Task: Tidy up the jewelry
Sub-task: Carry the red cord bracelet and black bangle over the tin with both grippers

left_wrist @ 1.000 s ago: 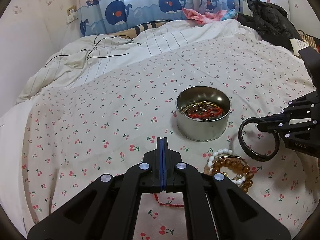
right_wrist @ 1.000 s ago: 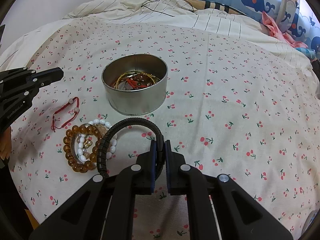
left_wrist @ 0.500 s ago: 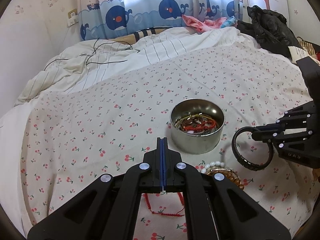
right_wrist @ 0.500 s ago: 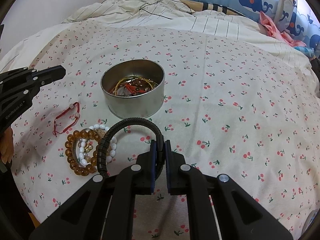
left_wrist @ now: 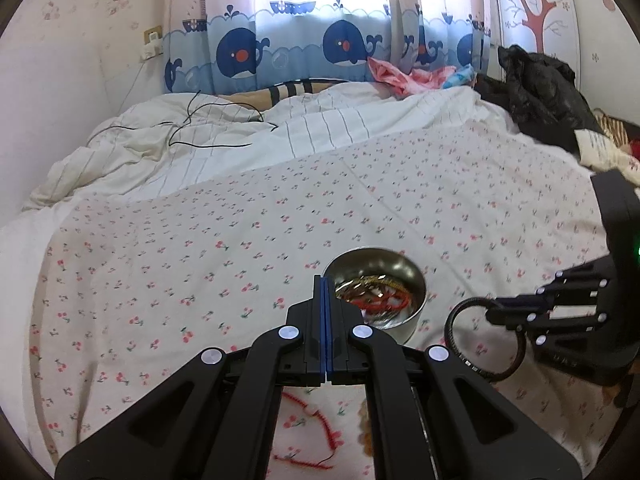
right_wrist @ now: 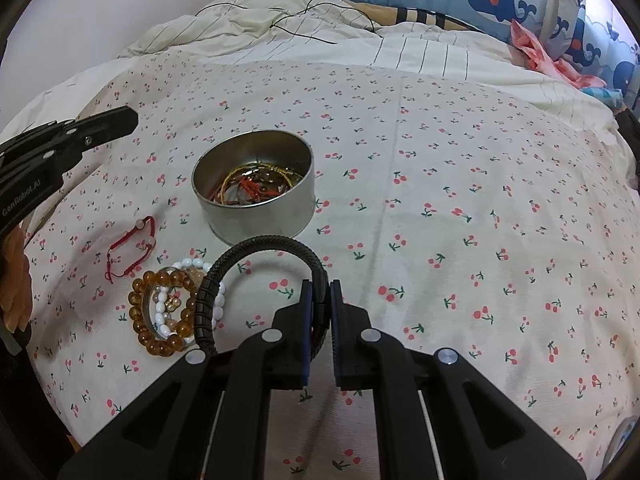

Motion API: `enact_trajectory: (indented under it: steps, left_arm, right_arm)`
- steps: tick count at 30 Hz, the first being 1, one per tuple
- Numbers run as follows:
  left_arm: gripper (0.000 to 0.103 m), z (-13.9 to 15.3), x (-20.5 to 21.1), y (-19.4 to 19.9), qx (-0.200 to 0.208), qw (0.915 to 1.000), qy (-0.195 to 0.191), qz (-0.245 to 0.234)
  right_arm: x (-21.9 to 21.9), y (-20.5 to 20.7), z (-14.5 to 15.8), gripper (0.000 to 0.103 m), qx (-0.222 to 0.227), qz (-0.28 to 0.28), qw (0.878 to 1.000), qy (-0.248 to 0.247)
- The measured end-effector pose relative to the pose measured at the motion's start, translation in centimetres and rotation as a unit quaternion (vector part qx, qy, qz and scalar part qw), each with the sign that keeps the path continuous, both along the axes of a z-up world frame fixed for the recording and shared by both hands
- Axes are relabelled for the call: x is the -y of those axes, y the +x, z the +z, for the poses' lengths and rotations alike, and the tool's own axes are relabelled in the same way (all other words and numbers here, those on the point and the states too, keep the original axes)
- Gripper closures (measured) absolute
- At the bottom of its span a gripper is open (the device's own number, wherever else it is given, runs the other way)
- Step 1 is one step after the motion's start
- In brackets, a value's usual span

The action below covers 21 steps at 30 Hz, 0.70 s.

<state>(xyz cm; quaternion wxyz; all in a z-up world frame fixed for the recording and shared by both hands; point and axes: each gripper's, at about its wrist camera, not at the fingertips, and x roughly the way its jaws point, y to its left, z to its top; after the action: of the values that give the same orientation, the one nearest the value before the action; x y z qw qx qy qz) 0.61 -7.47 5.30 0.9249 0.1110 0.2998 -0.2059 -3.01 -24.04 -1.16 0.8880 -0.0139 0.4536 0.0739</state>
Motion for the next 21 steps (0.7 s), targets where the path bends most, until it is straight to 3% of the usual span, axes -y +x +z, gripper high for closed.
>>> enact_trajectory:
  steps: [11, 13, 16, 21]
  left_arm:
    - [0.103, -0.1, -0.8, 2.8, -0.052, 0.9952, -0.083, 0.011]
    - [0.103, -0.1, -1.0, 3.3, -0.064, 0.9926, -0.103, 0.007]
    - [0.103, 0.2, -1.3, 4.3, -0.085, 0.9831, -0.162, -0.006]
    - [0.103, 0.8, -1.5, 5.1, -0.09, 0.976, -0.197, -0.02]
  right_arm:
    - [1.7, 0.3, 2.6, 0.094, 0.036, -0.032, 0.999, 0.026]
    - [1.9, 0.4, 3.2, 0.094, 0.044, -0.036, 0.998, 0.034]
    - [1.7, 0.8, 4.2, 0.094, 0.057, -0.041, 0.997, 0.043]
    - [1.0, 1.6, 5.6, 0.094, 0.074, -0.04, 0.995, 0.044]
